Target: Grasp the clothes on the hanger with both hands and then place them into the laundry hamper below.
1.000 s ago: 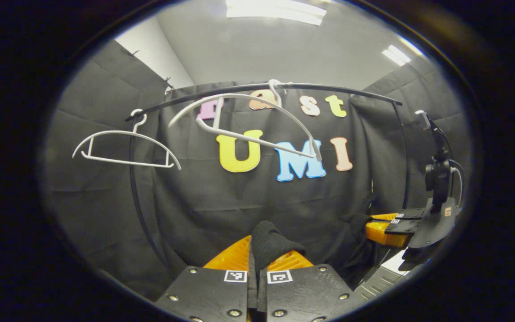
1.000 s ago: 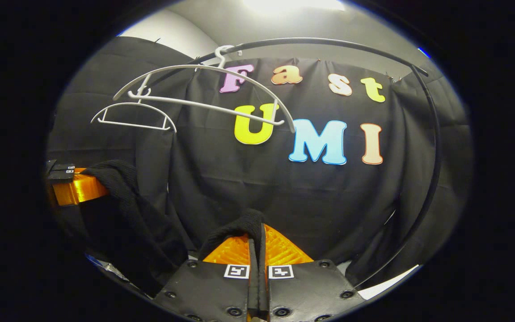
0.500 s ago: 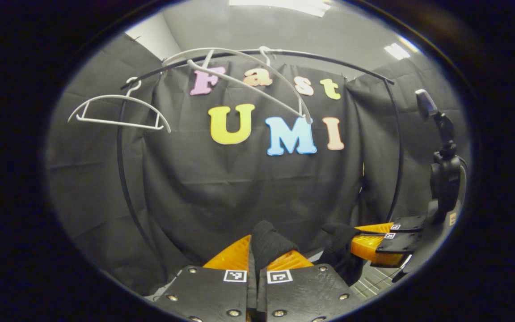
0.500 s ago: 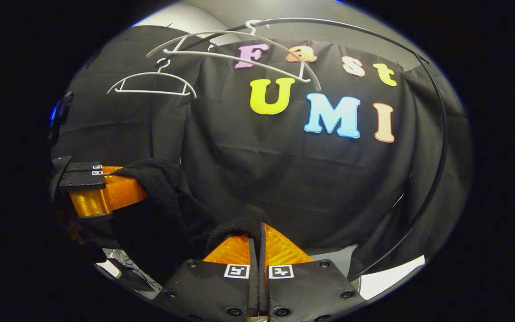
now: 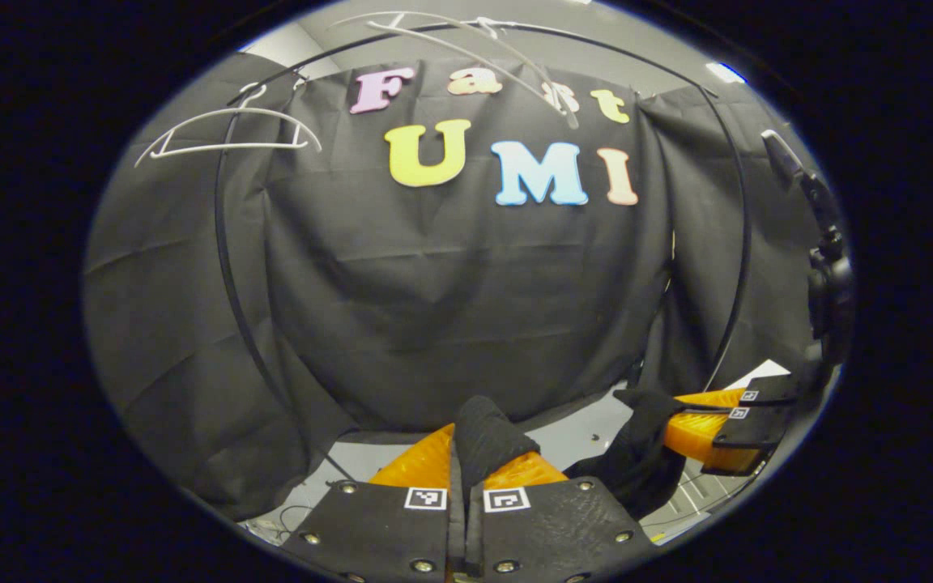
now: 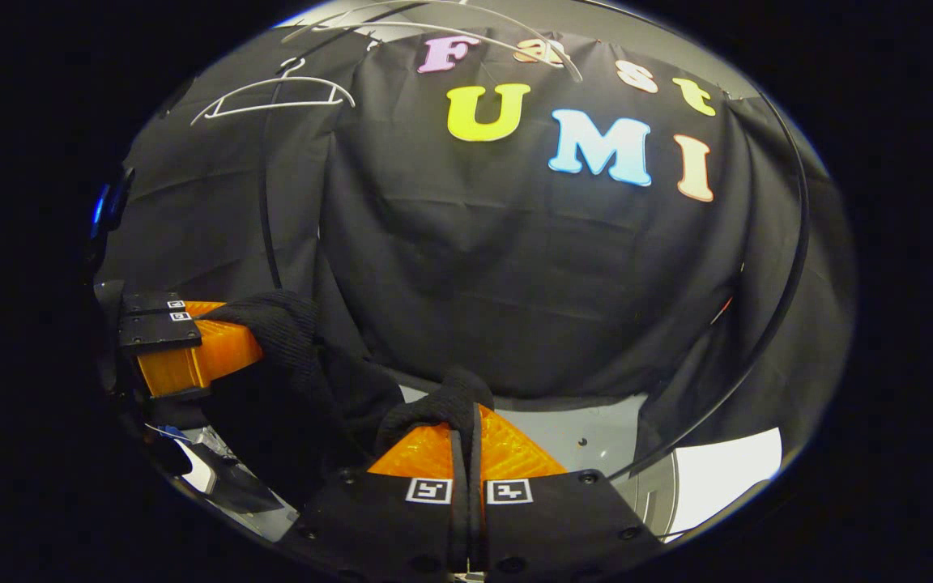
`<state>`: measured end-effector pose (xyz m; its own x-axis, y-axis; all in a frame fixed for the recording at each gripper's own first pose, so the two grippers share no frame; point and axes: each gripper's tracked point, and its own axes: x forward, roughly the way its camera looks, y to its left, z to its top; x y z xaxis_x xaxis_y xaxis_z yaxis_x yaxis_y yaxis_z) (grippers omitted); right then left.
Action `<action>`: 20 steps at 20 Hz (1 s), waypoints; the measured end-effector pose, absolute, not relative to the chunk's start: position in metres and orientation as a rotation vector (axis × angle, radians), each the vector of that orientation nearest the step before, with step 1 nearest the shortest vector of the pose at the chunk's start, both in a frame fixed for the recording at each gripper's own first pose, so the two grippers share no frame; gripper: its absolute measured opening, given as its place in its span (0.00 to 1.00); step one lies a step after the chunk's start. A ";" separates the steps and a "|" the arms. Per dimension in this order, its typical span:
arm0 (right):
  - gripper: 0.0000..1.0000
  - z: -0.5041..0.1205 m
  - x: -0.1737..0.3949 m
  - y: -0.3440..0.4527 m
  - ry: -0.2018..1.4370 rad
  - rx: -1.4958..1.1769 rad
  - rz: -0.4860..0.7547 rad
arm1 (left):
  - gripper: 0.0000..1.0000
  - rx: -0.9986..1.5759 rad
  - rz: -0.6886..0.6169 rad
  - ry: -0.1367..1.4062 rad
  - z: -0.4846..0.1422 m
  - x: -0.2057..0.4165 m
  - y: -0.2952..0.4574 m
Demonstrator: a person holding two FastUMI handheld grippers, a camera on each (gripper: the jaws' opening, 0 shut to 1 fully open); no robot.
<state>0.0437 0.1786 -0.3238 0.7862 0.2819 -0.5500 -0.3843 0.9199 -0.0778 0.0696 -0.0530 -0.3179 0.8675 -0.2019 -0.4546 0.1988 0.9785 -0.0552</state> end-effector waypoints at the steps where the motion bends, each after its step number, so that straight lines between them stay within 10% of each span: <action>1: 0.02 -0.330 0.041 0.176 0.579 -0.200 0.351 | 0.00 0.016 -0.201 0.496 -0.327 0.062 -0.049; 9: 0.14 -0.367 0.022 0.160 0.708 -0.254 0.318 | 0.06 0.091 -0.196 0.678 -0.385 0.042 -0.044; 12: 0.25 -0.376 0.013 0.153 0.743 -0.256 0.304 | 0.32 0.103 -0.191 0.725 -0.399 0.030 -0.036; 16: 0.83 -0.365 0.012 0.149 0.717 -0.269 0.317 | 0.96 0.126 -0.174 0.786 -0.417 0.014 -0.020; 17: 0.98 -0.359 0.013 0.147 0.707 -0.273 0.311 | 0.96 0.120 -0.172 0.793 -0.416 0.009 -0.018; 20: 0.97 -0.351 0.011 0.144 0.687 -0.266 0.292 | 0.97 0.126 -0.179 0.740 -0.395 0.010 -0.016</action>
<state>0.0113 0.1441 -0.3509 0.7355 0.1760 -0.6543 -0.3493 0.9260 -0.1435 0.0103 -0.0162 -0.3946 0.7246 -0.1172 -0.6791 0.2058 0.9773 0.0510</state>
